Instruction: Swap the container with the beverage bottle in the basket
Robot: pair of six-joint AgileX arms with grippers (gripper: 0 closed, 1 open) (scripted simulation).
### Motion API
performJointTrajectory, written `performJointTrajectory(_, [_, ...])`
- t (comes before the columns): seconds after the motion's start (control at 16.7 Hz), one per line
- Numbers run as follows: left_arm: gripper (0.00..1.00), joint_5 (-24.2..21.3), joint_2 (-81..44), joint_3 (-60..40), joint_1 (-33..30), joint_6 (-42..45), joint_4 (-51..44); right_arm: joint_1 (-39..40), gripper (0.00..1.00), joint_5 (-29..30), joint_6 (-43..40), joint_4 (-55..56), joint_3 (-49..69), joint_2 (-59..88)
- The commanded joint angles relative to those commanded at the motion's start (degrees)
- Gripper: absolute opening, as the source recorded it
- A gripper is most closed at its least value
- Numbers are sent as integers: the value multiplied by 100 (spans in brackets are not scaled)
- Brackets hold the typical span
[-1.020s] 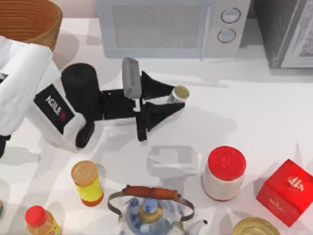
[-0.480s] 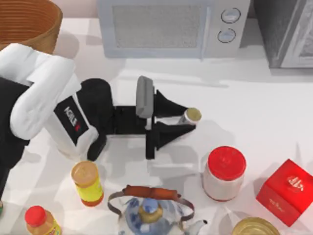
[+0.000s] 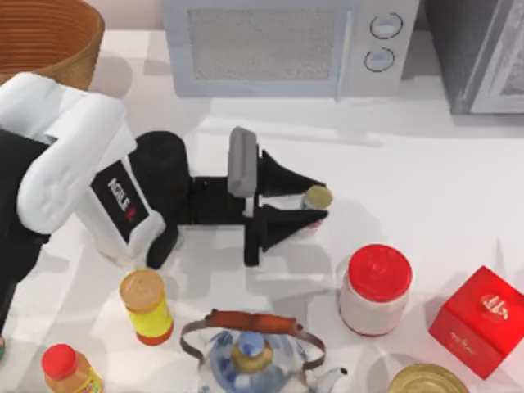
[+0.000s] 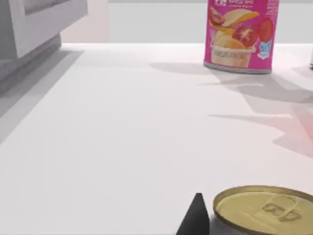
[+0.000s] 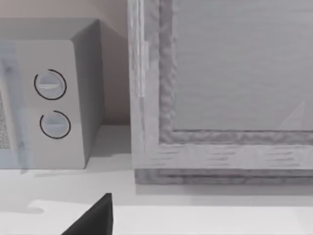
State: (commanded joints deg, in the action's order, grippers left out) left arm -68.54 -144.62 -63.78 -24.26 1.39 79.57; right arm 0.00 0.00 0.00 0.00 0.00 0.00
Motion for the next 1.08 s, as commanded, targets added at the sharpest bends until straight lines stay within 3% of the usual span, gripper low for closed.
performJointTrajectory(0.3, [98, 0, 0, 0, 0, 0, 0, 0, 100, 0, 0, 0, 0, 0])
performJointTrajectory(1.08, [100, 168, 253, 68, 244, -77, -210, 0, 100, 0, 0, 0, 0, 0])
